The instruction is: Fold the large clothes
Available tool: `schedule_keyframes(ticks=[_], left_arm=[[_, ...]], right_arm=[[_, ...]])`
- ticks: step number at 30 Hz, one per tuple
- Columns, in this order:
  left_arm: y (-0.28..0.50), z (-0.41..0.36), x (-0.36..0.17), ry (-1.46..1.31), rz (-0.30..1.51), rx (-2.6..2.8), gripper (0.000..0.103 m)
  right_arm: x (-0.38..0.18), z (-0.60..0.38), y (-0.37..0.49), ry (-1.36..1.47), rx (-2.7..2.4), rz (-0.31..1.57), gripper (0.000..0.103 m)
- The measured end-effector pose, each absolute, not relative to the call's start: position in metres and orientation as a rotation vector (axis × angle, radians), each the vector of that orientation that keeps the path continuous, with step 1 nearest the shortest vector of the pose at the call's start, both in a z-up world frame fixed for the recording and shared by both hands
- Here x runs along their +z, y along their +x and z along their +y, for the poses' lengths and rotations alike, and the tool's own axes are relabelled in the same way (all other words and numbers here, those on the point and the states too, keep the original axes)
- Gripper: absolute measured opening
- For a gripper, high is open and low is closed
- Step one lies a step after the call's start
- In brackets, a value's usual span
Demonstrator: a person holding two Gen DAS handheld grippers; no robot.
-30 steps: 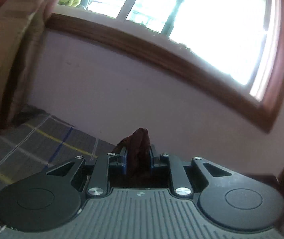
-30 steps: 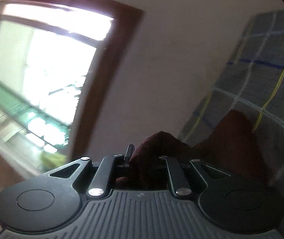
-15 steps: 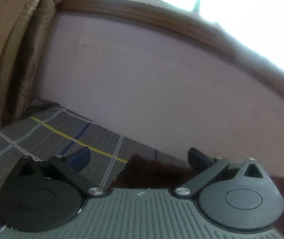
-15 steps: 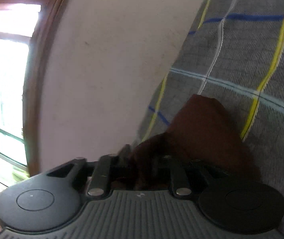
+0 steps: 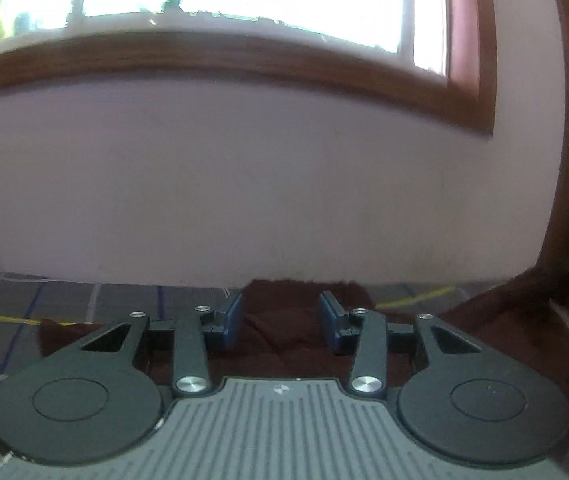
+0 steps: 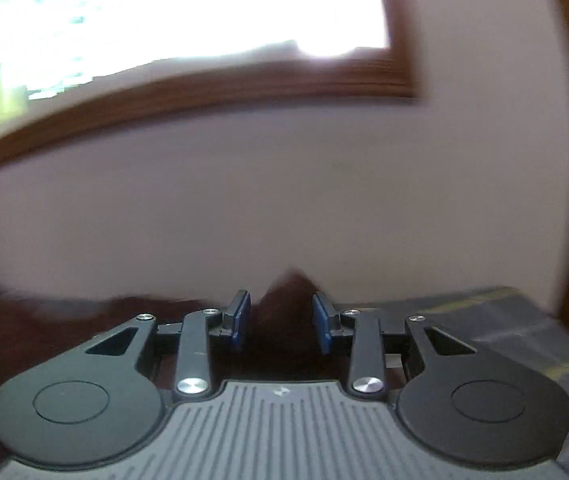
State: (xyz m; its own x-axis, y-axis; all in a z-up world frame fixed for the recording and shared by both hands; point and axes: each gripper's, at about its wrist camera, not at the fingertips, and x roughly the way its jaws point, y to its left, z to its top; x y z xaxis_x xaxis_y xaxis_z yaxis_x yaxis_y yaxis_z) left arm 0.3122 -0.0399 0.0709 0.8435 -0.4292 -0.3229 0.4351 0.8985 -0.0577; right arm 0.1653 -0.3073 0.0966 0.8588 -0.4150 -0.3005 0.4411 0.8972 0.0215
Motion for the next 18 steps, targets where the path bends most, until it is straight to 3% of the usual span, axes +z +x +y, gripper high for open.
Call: schedule_keyframes(ticks=[6,10,13,18], left_arm=[[0.355,-0.039,0.052,-0.005,0.424,-0.415,0.043],[0.355,-0.049,0.055,0.041,0.402,-0.427,0.043],[0.366,-0.055,0.051,0.091,0.403,-0.425,0.043],[0.399,-0.046,0.033,0.122,0.47,-0.372,0.044]], right_arm=[[0.108,-0.314,0.146,0.176,-0.356,0.173,0.034],[0.088,-0.274,0.183,0.108,0.019,0.321,0.032],[0.057,-0.25,0.222,-0.053,0.126,0.458,0.011],[0.024,-0.246,0.276,-0.174,0.146,0.58,0.006]])
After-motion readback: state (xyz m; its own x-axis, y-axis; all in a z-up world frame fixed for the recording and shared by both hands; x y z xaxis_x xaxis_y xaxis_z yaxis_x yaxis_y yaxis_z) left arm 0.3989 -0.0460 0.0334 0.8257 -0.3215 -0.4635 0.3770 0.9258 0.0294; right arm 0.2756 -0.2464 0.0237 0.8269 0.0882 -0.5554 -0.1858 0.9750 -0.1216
